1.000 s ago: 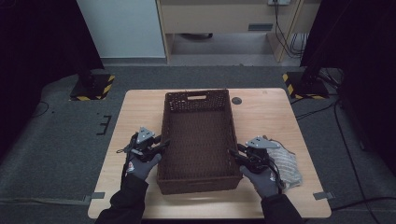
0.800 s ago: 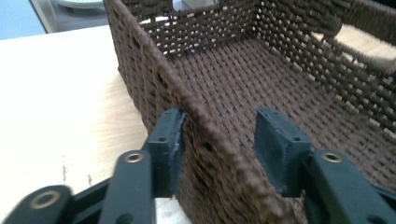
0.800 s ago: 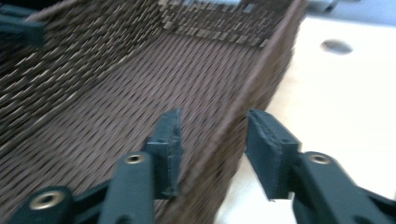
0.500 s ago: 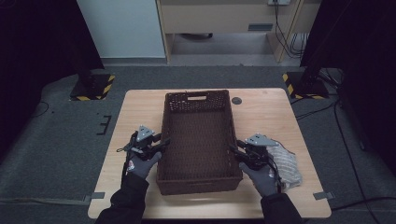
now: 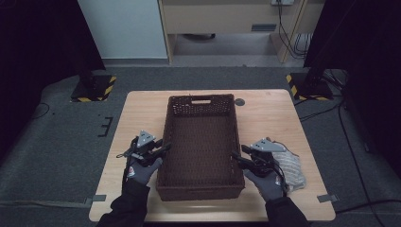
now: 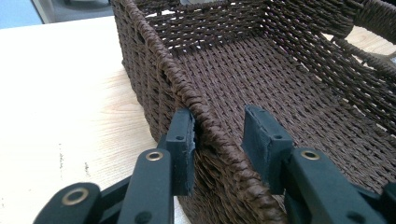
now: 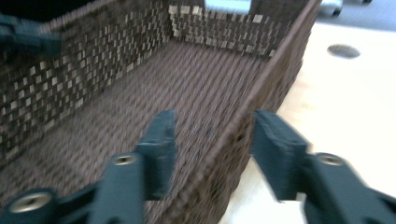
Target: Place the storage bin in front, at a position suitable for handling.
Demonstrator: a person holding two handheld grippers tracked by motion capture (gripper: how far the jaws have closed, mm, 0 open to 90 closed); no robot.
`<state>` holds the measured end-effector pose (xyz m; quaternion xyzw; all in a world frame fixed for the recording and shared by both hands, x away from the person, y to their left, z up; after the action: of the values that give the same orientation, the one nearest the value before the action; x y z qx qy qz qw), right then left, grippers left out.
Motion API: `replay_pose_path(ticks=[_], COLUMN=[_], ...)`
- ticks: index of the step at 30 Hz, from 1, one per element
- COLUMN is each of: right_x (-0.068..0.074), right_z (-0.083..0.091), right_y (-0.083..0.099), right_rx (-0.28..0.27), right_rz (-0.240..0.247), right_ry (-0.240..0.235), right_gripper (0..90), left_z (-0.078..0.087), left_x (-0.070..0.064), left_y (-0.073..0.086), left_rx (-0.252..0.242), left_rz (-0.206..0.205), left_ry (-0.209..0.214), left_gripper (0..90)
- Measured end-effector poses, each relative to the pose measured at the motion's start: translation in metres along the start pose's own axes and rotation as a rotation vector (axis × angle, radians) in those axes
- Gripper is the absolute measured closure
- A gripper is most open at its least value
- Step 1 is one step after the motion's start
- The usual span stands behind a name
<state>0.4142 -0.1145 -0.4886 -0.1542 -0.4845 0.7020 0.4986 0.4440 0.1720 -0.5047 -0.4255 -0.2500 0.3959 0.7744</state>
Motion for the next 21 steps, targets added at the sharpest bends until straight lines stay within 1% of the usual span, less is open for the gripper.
replay_pose_path(ticks=[2,3,5,7,8,9,10,11,14,15,16,17,19,21], right_x=[-0.003,-0.007,-0.017,-0.031,-0.038,-0.044,-0.053,-0.058,-0.079,-0.084,-0.092,-0.096,-0.109,-0.118], right_z=[0.007,0.011,0.018,0.023,0.025,0.027,0.029,0.031,0.040,0.042,0.046,0.048,0.053,0.056], right_y=[-0.009,-0.014,-0.020,-0.021,-0.019,-0.017,-0.014,-0.011,-0.001,0.001,0.004,0.005,0.010,0.014], right_rx=[-0.042,-0.065,-0.096,-0.109,-0.109,-0.100,-0.092,-0.086,-0.056,-0.053,-0.042,-0.040,-0.027,-0.021], right_rz=[-0.005,-0.006,-0.013,-0.020,-0.020,-0.019,-0.027,-0.025,-0.020,-0.021,-0.036,-0.042,-0.057,-0.058], right_ry=[-0.001,0.008,0.027,0.066,0.089,0.102,0.126,0.138,0.204,0.220,0.242,0.255,0.296,0.330], right_gripper=[44.7,43.3,40.8,36.8,36.5,36.2,35.1,34.1,29.7,28.6,28.3,27.8,26.8,26.1], left_z=[0.000,0.000,-0.001,-0.001,-0.001,-0.001,-0.001,-0.001,-0.001,-0.001,-0.001,-0.001,-0.001,-0.001], left_x=[0.000,0.001,0.001,0.001,0.001,0.001,0.001,0.001,0.001,0.002,0.002,0.002,0.002,0.002], left_y=[0.000,0.000,0.000,0.000,0.000,0.000,0.000,0.000,0.000,0.000,0.000,0.000,0.000,0.000], left_rx=[-0.004,-0.005,-0.008,-0.006,-0.005,-0.001,0.002,0.003,0.009,0.009,0.009,0.009,0.009,0.009], left_rz=[0.000,0.000,-0.001,-0.003,-0.006,-0.013,-0.016,-0.017,-0.018,-0.015,-0.015,-0.014,-0.014,-0.015], left_ry=[0.005,0.008,0.011,0.008,0.005,0.000,-0.003,-0.005,-0.001,0.002,0.003,0.005,0.005,0.004], left_gripper=[61.9,61.4,59.7,59.3,59.4,59.6,60.0,60.6,61.2,61.2,61.3,61.3,61.4,61.5])
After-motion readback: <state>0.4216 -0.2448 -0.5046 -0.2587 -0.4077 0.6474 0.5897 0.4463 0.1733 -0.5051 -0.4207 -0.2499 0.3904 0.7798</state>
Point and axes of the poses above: each handheld gripper's, and its own axes: z roughly backward along the jaws, y roughly out of its underside, x roughly to its left, the point moved 9 cm from there along -z, roughly forward along the jaws, and after that the axes turned 10 degrees about -z, right-handed, at the moved point
